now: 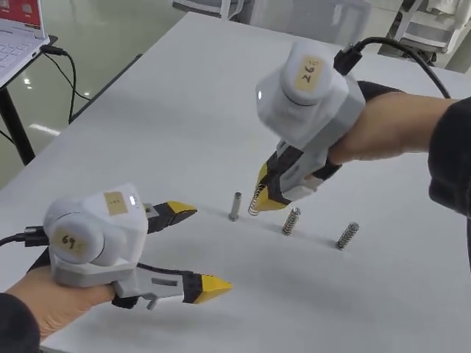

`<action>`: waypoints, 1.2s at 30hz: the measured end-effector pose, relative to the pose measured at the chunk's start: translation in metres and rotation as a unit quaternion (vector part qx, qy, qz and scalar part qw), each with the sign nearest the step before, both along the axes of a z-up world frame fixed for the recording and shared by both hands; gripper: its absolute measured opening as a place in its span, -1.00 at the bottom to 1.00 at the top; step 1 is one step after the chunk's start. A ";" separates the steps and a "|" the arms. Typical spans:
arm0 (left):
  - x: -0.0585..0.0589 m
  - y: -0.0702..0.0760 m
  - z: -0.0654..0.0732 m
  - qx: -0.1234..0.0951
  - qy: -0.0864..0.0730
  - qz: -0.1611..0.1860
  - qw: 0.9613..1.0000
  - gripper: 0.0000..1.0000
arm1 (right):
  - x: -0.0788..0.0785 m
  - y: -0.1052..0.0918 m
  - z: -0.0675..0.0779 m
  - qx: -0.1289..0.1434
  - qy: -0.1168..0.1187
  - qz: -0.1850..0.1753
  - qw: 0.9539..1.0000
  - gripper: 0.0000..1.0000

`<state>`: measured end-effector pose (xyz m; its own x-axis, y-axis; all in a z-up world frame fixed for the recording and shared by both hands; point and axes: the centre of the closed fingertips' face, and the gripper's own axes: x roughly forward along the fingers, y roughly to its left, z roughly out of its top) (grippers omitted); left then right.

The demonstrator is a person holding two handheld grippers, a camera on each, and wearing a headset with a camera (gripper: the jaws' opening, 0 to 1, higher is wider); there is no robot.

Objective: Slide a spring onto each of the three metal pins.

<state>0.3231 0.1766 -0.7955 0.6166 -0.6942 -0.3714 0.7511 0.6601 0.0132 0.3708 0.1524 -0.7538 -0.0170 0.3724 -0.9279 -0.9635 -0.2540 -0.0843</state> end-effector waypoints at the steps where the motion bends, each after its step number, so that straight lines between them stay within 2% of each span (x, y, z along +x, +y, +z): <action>1: 0.000 0.001 0.000 0.000 0.000 0.002 1.000 0.40 | 0.003 0.002 0.000 0.001 -0.003 -0.003 1.000 -0.74; 4: 0.001 0.003 -0.001 -0.002 0.002 0.004 1.000 0.42 | 0.013 0.005 -0.001 0.000 -0.014 -0.009 1.000 -0.74; 16: 0.003 0.008 -0.003 0.002 0.002 0.011 1.000 0.47 | 0.034 0.019 -0.010 0.006 -0.021 -0.024 0.999 -0.74; 36: 0.005 0.011 -0.005 -0.001 0.008 0.017 1.000 0.47 | 0.042 0.025 -0.031 -0.006 -0.010 -0.024 1.000 -0.74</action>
